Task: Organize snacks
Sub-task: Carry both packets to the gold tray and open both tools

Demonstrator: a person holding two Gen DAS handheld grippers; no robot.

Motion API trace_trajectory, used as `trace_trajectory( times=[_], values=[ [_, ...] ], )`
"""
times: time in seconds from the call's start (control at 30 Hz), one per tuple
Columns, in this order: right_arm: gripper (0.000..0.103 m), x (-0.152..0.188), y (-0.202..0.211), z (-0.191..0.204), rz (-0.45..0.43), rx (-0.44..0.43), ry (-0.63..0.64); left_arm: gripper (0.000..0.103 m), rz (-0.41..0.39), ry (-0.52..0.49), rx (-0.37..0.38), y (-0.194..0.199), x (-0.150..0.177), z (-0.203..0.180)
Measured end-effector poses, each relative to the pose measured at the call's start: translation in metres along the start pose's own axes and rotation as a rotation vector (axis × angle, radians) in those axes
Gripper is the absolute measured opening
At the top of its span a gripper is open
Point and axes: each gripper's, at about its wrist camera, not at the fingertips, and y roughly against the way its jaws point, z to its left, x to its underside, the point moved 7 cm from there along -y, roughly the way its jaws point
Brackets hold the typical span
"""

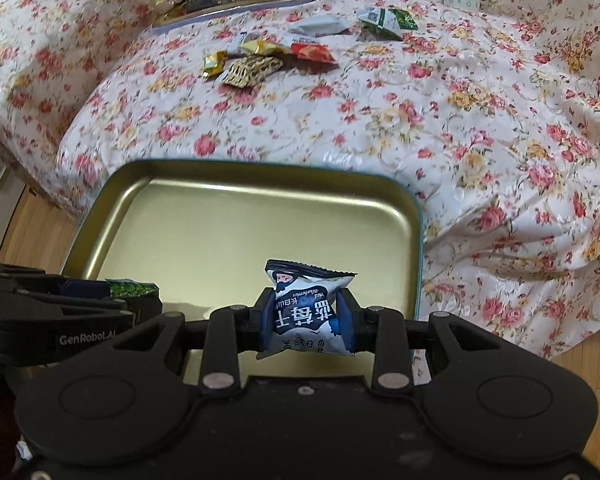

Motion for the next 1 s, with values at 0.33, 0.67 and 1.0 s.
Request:
trace_trajectory(
  times=[0.33,0.67,1.0],
  values=[
    [0.034,0.022,0.0,0.004,-0.001,-0.002,0.016,0.049,-0.015,0.033,-0.018,0.002,0.015,0.002],
    [0.035,0.029,0.007,0.003,-0.018,-0.006,0.007,0.051,-0.041,0.039,-0.052,0.004,0.022,0.001],
    [0.035,0.03,0.004,0.003,-0.003,0.001,0.009,0.057,-0.066,0.088,-0.044,0.006,0.024,0.008]
  ],
)
